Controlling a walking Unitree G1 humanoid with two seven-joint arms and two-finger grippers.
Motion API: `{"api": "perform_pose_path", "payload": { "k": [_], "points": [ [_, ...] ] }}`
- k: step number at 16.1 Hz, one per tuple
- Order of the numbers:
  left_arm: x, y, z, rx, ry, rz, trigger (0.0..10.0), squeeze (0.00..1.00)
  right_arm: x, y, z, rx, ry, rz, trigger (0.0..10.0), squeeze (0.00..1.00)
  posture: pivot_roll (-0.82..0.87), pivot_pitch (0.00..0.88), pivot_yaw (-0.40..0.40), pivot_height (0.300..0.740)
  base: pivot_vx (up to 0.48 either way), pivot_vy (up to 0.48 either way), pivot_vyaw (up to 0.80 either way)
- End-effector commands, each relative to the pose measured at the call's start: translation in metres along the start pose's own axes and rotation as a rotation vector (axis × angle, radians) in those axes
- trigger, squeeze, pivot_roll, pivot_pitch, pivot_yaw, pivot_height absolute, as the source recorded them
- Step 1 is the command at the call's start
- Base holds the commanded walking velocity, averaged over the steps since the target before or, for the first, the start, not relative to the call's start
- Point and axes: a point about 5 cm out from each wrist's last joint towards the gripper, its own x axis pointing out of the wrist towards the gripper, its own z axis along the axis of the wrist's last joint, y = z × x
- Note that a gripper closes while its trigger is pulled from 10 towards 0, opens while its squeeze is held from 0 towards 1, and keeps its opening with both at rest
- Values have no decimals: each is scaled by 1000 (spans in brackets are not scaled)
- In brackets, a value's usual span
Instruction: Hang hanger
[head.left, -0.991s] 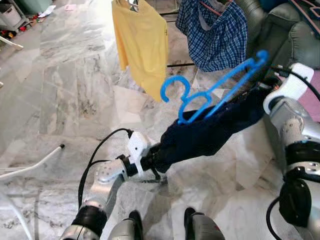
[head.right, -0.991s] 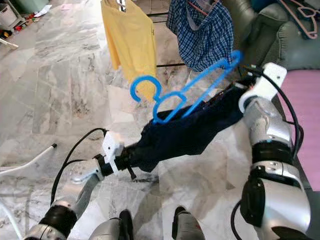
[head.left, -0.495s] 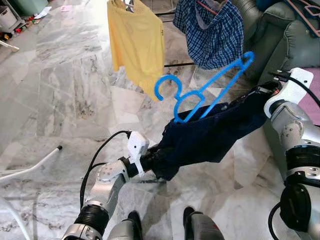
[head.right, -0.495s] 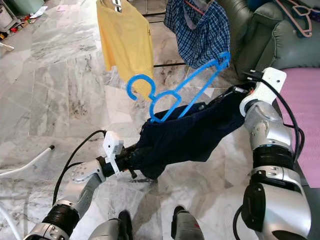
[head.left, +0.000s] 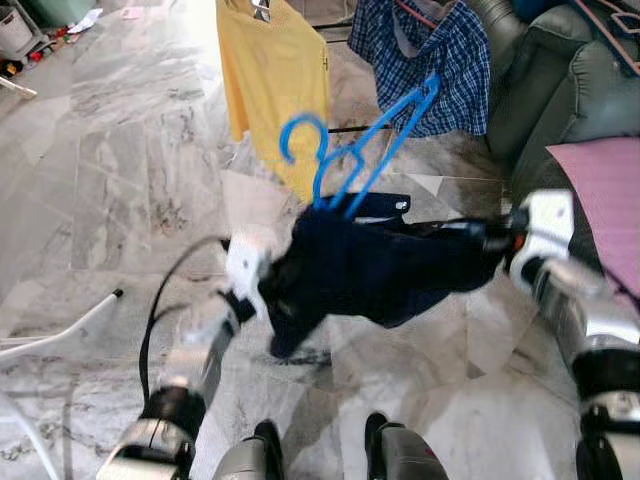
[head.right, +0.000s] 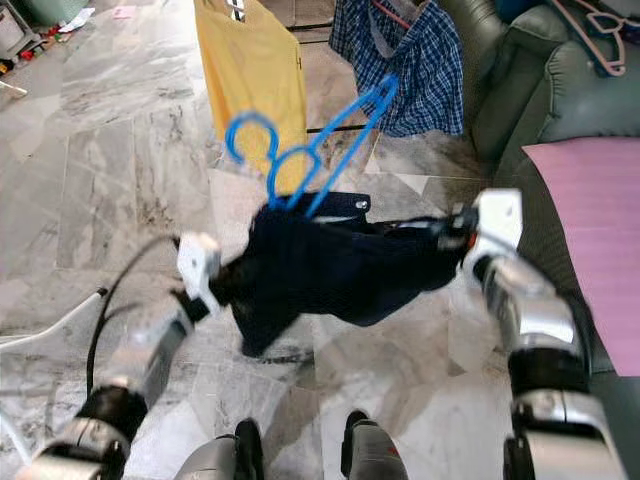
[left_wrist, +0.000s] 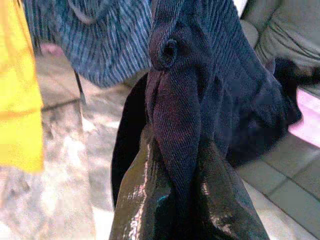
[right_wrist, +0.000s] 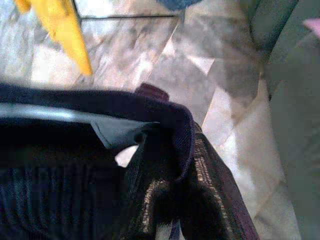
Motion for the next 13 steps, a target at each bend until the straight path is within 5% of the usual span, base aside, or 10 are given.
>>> {"api": "perform_pose_path", "payload": {
  "k": [1, 2, 3, 4, 8, 13],
  "points": [
    [-2, 12, 10, 30, -42, 60, 0, 0, -4, 4, -14, -56, 27, 25, 10000, 0, -146, 277, 67, 740, 0, 0, 0],
    [2, 15, 19, 43, -66, 62, 0, 0, -5, 6, -25, -78, 46, 36, 10000, 0, -143, 277, 71, 740, 0, 0, 0],
    [7, 17, 31, 59, -100, 54, 0, 0, -6, 6, -36, -88, 67, 31, 10000, 804, -137, 277, 77, 740, 0, 0, 0],
    [10, 18, 38, 72, -120, 45, 0, 0, -7, 7, -44, -82, 85, 38, 10000, 1000, -131, 276, 84, 740, 0, 0, 0],
    [23, 17, 69, 88, -219, 15, 0, 0, -9, 14, -54, -80, 31, 75, 10000, 1000, -119, 273, 95, 740, 0, 0, 0],
    [28, 18, 90, 105, -269, -2, 0, 0, -13, 22, -32, 70, -196, 153, 10000, 1000, -105, 271, 107, 740, 0, 0, 0]
  ]
}}
